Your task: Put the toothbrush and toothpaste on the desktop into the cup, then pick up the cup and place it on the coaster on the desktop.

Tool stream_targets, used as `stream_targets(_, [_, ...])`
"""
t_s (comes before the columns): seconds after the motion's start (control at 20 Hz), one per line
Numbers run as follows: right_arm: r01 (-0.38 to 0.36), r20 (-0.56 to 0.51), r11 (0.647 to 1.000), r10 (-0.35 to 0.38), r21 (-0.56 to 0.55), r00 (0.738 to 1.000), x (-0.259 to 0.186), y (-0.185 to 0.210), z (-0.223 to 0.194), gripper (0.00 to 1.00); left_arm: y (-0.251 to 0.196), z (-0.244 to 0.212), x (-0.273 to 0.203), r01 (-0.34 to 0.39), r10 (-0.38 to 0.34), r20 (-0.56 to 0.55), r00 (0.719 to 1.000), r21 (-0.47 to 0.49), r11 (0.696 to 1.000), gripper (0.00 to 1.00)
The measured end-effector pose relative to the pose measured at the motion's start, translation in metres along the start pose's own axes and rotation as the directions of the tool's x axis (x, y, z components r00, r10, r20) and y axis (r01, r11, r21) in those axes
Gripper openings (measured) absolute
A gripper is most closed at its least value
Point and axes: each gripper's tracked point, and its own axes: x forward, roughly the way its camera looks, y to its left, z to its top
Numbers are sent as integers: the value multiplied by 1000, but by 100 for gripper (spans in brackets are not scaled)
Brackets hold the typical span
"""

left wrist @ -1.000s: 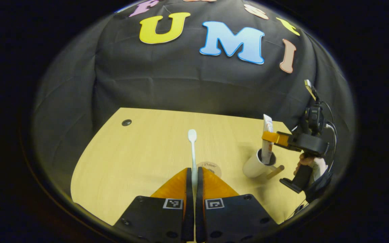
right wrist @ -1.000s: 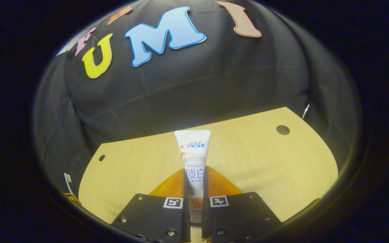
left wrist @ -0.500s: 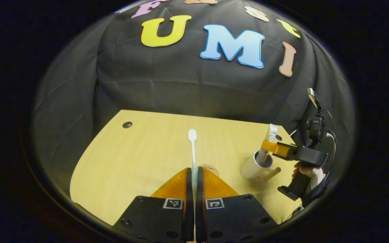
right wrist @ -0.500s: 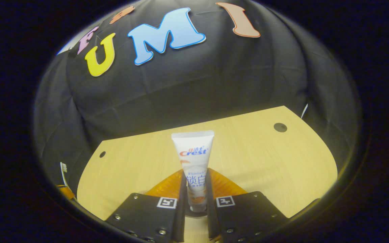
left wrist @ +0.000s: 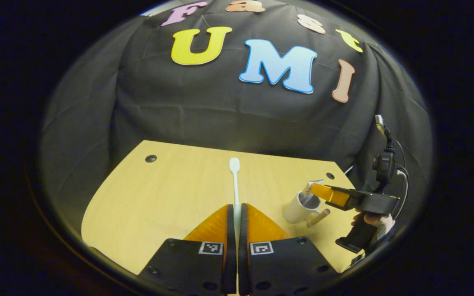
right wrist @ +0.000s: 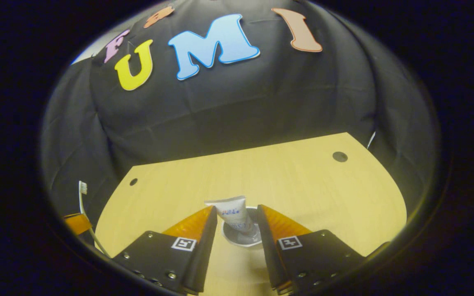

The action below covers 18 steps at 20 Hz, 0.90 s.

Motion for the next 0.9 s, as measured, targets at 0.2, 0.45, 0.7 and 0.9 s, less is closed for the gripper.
stream_targets(0.2, [-3,68,1000,1,27,998,-40,-7,22,58,-24,18,-2,78,-79,45,996,17,997,10])
stream_targets(0.45, [30,95,999,-33,25,995,-75,-32,21,57,-59,37,9,225,-231,75,970,84,971,10])
stream_targets(0.7, [92,64,995,-94,37,994,-106,-66,-5,57,-105,62,36,397,-411,106,905,133,908,9])
stream_targets(0.9, [148,32,988,-149,49,988,-131,-96,-20,57,-138,66,70,482,-495,89,864,134,866,9])
